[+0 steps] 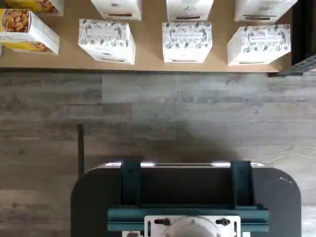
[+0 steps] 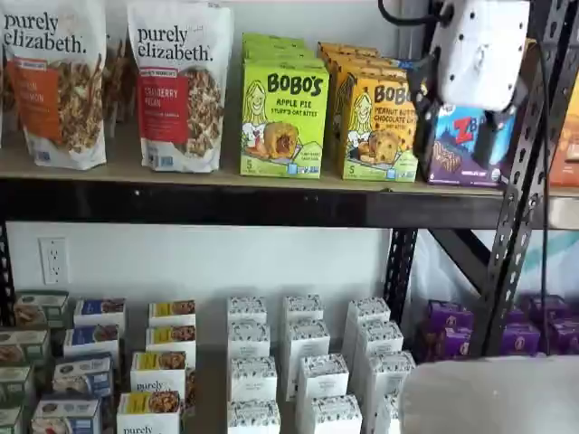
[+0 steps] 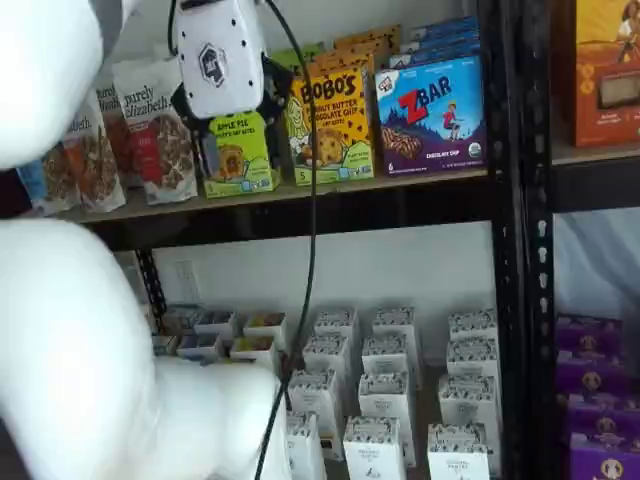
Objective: Pick the green box on the top shelf, the fourth from the left
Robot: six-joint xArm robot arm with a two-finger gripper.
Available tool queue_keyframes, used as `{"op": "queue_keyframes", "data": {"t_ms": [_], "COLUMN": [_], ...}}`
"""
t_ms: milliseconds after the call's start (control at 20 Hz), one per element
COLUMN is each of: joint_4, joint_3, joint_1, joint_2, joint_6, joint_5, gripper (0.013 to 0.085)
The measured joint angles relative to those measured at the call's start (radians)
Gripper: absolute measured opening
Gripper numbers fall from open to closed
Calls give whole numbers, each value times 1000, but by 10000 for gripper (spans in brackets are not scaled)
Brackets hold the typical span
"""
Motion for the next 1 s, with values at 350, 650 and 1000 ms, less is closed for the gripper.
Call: {"op": "queue_keyframes", "data": {"t_ms": [350, 650, 1000], "joint_4": [133, 95, 37], "joint_3": [50, 51, 60], "joint_1": [-98, -52, 31], "joint_2": [-42, -36, -21], "joint_6": [-56, -24, 38], "joint_5": [-84, -91, -115], "gripper": [850, 850, 850]}}
